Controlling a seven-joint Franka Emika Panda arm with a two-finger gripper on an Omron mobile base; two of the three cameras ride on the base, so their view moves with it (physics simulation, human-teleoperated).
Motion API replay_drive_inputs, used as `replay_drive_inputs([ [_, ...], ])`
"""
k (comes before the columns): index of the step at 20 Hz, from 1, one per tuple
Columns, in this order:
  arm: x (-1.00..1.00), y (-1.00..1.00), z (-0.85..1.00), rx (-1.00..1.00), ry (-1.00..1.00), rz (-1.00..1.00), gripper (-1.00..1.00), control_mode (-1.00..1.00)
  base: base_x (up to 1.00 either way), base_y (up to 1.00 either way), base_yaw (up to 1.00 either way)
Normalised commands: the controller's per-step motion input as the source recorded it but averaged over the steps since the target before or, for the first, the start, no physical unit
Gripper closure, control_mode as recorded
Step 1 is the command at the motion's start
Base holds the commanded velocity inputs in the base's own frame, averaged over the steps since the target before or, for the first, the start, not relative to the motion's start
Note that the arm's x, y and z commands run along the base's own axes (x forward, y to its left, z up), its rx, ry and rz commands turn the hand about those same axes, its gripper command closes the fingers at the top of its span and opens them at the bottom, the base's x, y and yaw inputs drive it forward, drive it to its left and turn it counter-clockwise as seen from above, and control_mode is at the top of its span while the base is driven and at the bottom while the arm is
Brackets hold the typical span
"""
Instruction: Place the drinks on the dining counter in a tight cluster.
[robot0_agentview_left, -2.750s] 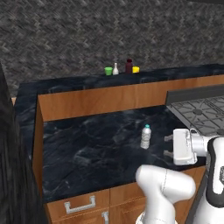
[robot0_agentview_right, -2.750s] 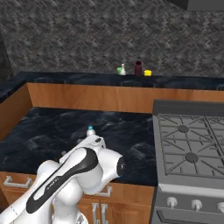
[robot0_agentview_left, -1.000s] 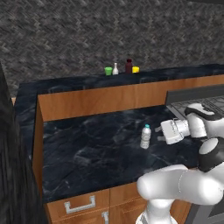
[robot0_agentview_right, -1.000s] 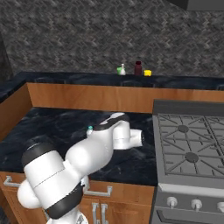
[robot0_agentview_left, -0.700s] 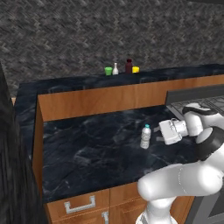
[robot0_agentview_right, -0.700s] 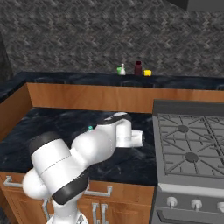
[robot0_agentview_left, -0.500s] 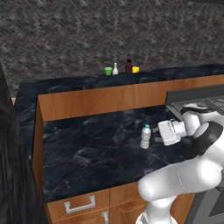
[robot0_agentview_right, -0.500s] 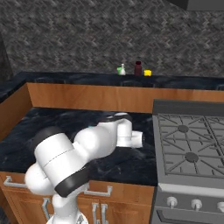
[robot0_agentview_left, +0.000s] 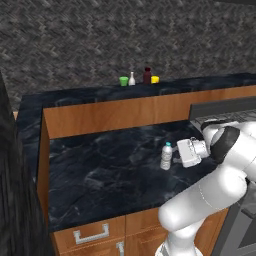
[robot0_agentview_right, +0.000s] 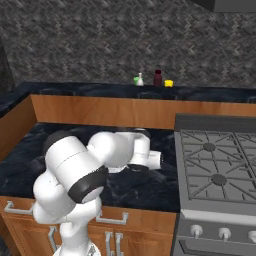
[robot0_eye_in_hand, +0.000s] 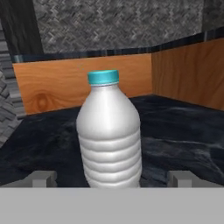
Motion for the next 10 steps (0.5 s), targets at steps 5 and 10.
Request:
replay_drive_inputs([
  [5,0.14,0.04,-0.14,0.0,0.0,0.0,-1.0,-1.0,0.0,0.0,0.0],
  [10,0.09,0.13,-0.12,0.0,0.0,0.0,-1.0,-1.0,0.0,0.0,0.0],
])
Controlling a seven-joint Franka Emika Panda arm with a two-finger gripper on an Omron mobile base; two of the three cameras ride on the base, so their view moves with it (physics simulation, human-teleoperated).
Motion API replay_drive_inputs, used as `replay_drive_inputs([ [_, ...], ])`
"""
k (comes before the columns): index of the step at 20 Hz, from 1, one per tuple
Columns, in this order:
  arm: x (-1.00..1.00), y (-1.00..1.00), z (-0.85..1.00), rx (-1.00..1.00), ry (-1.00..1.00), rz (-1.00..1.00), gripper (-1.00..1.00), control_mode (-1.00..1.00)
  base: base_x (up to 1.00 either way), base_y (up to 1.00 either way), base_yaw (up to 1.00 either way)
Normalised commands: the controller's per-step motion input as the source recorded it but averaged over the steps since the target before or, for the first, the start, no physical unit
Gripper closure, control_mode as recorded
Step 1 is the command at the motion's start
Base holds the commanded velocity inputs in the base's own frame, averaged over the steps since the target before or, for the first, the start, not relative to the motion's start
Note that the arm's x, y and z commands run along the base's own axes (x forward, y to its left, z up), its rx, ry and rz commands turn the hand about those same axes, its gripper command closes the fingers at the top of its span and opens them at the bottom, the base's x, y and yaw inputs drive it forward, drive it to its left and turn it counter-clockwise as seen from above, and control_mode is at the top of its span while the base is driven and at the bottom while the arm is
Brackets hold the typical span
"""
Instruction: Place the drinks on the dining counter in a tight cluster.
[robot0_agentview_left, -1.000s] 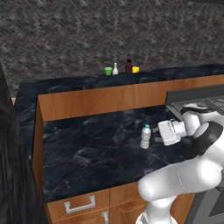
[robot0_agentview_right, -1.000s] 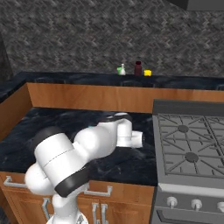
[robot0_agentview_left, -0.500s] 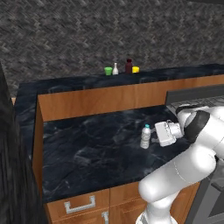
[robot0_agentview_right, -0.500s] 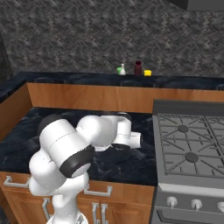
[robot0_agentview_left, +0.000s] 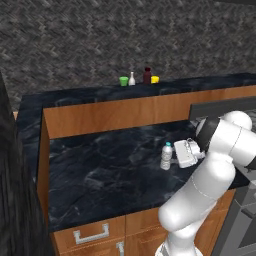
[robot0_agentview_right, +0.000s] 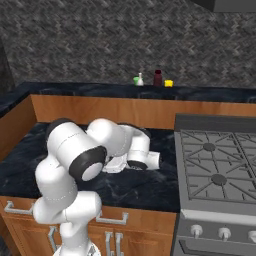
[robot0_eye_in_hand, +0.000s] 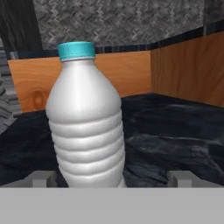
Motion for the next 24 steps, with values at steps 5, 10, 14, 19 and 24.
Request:
replay_drive_inputs([
  [5,0.1,0.13,-0.06,0.0,-0.01,0.0,-1.0,-1.0,0.0,0.0,0.0],
  [10,0.15,0.07,0.0,0.0,0.0,0.0,-1.0,-1.0,0.0,0.0,0.0],
  [14,0.13,0.01,0.0,0.0,0.0,0.0,-1.0,-1.0,0.0,0.0,0.0],
  [19,-0.01,-0.07,-0.03,0.0,-0.01,0.0,-1.0,-1.0,0.0,0.0,0.0],
  [24,-0.1,0.0,-0.09,-0.01,-0.04,0.0,-1.0,-1.0,0.0,0.0,0.0],
])
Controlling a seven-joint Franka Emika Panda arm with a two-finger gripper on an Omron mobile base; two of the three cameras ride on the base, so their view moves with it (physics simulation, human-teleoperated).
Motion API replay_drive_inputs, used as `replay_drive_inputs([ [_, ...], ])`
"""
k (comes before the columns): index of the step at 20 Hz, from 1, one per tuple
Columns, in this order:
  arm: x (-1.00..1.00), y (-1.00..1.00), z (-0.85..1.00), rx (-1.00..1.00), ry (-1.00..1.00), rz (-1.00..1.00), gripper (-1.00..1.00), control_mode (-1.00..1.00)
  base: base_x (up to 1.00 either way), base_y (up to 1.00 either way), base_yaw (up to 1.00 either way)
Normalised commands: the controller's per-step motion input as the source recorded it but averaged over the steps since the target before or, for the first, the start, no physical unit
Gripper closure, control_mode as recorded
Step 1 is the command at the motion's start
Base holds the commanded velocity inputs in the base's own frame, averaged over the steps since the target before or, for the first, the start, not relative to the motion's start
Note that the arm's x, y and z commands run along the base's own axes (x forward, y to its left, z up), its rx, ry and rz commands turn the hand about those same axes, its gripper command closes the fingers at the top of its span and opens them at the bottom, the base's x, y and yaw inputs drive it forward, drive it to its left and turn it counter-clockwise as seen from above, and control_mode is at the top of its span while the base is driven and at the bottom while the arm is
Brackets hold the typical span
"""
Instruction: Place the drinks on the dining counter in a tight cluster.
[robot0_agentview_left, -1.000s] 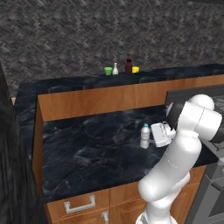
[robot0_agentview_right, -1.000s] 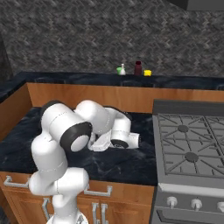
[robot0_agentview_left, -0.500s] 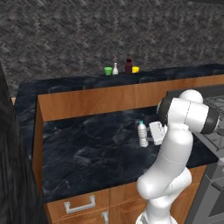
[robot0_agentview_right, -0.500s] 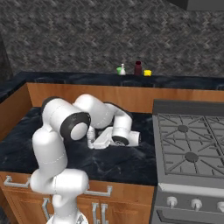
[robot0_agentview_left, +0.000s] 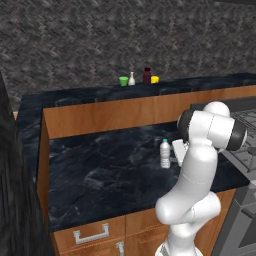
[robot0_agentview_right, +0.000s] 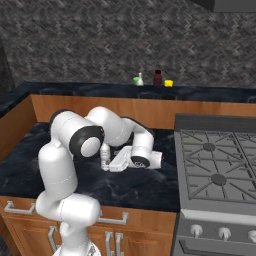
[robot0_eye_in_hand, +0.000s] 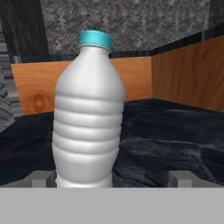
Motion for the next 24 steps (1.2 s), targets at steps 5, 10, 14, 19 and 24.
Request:
replay_drive_inputs([
  [5,0.0,0.01,-0.01,0.0,-0.02,0.0,-1.0,-1.0,0.0,0.0,0.0],
  [10,-0.08,0.0,0.03,0.0,0.0,-0.02,-1.0,-1.0,0.0,0.0,0.0],
  [14,-0.18,0.0,0.0,0.0,0.01,-0.08,-1.0,-1.0,0.0,0.0,0.0],
  [19,-0.11,0.01,0.01,0.0,0.02,-0.09,-1.0,-1.0,0.0,0.0,0.0],
  [24,-0.01,0.01,0.13,0.0,0.06,-0.03,-1.0,-1.0,0.0,0.0,0.0],
])
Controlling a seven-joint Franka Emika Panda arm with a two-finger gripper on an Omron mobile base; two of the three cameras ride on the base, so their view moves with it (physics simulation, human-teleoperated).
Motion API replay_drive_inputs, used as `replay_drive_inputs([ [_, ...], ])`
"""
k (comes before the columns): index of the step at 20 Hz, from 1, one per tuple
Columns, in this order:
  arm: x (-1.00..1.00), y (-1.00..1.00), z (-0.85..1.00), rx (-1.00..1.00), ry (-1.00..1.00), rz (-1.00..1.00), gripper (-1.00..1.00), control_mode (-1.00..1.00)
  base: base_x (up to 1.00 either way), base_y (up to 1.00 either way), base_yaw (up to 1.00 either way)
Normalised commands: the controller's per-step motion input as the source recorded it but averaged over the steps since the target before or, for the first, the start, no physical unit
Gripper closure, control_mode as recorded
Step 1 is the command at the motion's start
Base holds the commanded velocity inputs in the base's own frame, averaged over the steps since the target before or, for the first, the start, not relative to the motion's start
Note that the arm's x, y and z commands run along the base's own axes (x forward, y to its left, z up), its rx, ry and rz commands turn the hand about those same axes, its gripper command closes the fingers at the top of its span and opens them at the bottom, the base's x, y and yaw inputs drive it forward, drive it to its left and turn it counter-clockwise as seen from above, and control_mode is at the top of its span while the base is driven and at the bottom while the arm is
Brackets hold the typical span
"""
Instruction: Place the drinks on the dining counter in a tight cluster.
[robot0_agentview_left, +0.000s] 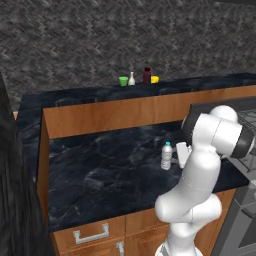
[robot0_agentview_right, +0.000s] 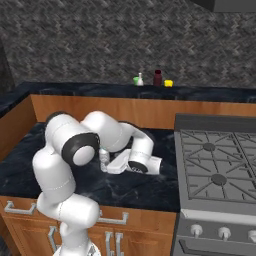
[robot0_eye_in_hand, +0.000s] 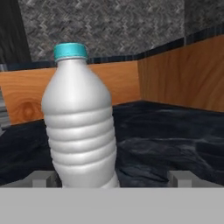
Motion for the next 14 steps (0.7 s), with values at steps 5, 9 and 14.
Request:
replay_drive_inputs([
  [5,-0.08,0.0,0.14,0.0,0.07,0.0,-1.0,-1.0,0.0,0.0,0.0],
  [9,-0.17,0.0,0.08,0.0,0.03,0.0,-1.0,-1.0,0.0,0.0,0.0],
  [14,-0.12,0.05,0.01,0.0,0.0,0.0,-1.0,-1.0,0.0,0.0,0.0],
])
